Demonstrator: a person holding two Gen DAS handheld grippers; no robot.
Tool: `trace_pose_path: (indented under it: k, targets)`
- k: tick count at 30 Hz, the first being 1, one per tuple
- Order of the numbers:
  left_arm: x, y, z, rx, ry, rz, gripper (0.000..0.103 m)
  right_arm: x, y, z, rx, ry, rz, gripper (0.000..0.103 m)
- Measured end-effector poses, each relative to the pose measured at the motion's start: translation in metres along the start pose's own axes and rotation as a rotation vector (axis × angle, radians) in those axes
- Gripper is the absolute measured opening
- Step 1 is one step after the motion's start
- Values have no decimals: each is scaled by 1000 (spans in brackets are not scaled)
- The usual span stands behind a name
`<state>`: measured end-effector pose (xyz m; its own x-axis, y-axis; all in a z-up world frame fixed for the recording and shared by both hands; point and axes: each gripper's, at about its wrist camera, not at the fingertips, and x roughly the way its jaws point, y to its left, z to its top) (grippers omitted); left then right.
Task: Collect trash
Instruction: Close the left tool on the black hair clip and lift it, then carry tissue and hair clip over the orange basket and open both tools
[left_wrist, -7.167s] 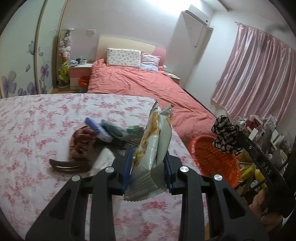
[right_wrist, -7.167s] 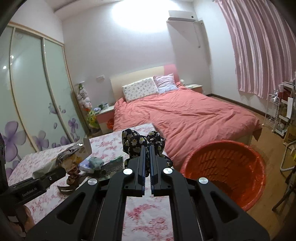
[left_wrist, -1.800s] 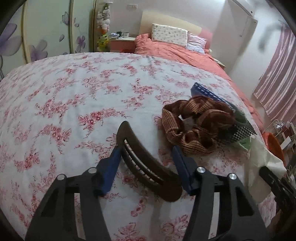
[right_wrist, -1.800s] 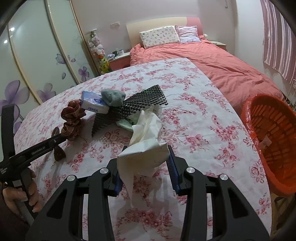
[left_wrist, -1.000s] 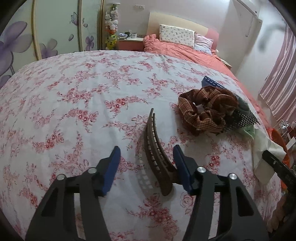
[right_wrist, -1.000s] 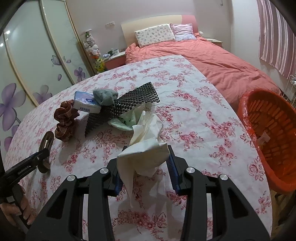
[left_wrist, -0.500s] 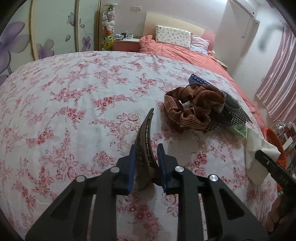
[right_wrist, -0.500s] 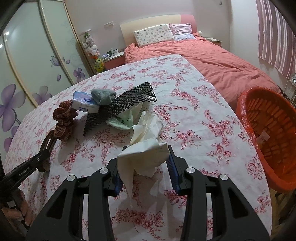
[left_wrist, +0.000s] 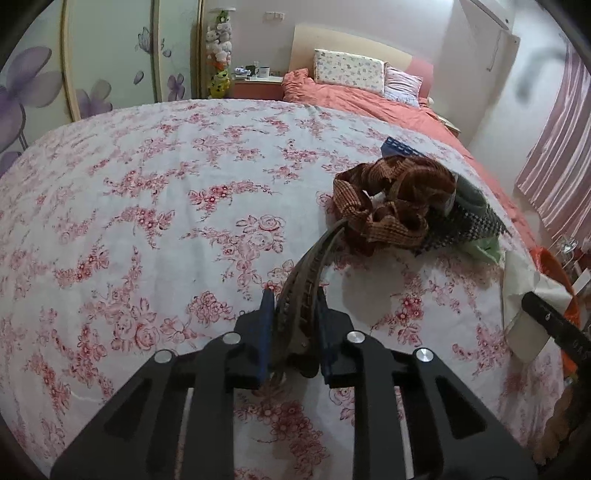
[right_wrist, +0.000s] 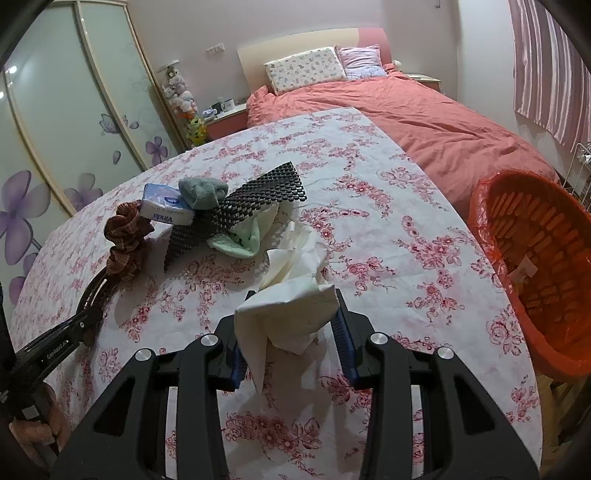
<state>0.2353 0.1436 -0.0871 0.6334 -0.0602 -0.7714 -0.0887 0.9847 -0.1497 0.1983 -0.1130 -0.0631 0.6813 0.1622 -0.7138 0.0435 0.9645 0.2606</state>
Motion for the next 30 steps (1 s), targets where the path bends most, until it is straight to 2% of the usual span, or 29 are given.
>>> trace_pose_path:
  k: [8,15,30]
  targets:
    - [-14,2,8,-15,-33,-18,17,-16,-2,7,1,-47,9,37]
    - [-42,-9,18,-15,-80,-67,17,-38,-3,16,-2,-108,19,37]
    - [-95,-79,28,59,-156,-223,17,-94,-21,24,12,-270,8,37]
